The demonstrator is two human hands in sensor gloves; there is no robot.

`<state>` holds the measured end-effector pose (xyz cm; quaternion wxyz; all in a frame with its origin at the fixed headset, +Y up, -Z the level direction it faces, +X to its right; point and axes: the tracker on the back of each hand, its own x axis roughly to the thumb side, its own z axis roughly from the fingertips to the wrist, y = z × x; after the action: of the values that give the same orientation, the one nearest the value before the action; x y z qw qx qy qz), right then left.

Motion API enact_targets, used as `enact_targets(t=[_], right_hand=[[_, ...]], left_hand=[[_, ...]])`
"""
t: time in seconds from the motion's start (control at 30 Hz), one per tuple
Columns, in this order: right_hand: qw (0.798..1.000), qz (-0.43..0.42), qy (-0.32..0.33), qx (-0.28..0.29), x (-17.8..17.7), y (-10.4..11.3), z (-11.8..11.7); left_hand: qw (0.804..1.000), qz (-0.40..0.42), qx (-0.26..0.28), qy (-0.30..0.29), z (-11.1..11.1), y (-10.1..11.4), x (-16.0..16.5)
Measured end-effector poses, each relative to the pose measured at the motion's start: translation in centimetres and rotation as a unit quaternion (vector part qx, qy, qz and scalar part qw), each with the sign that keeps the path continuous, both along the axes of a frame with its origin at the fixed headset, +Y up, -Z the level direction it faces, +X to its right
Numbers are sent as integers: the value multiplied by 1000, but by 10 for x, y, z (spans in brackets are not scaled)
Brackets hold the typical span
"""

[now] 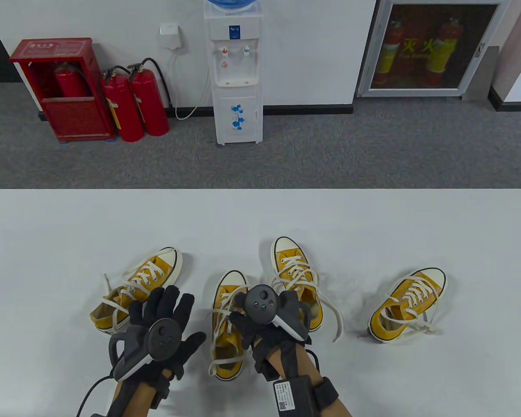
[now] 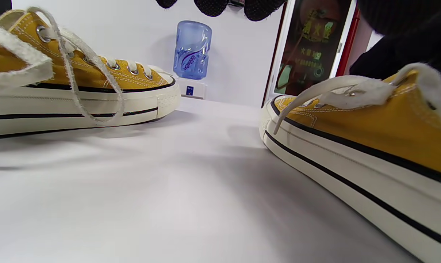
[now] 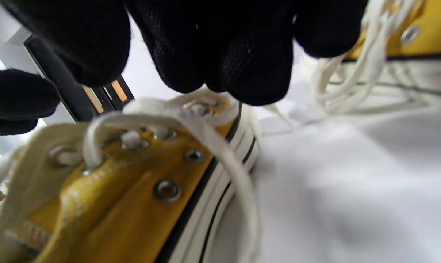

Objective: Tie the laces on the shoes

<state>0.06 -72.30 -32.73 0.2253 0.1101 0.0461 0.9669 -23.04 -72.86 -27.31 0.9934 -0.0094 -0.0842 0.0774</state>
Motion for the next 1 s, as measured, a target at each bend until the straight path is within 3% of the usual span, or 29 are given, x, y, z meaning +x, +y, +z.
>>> enact_targets(t=[0.3, 0.63, 0.8, 1.0], right_hand=[[999, -23, -26, 17, -7, -11, -1], [985, -171, -20, 7, 26, 14, 12], [965, -261, -10, 14, 57, 23, 24], [929, -370, -2, 5, 96, 12, 35]], left_hand=[[1000, 6, -4, 2, -1, -1, -1], [1000, 11, -2, 2, 0, -2, -1], [999, 29, -13, -1, 0, -3, 0], [999, 43, -24, -2, 0, -5, 1]])
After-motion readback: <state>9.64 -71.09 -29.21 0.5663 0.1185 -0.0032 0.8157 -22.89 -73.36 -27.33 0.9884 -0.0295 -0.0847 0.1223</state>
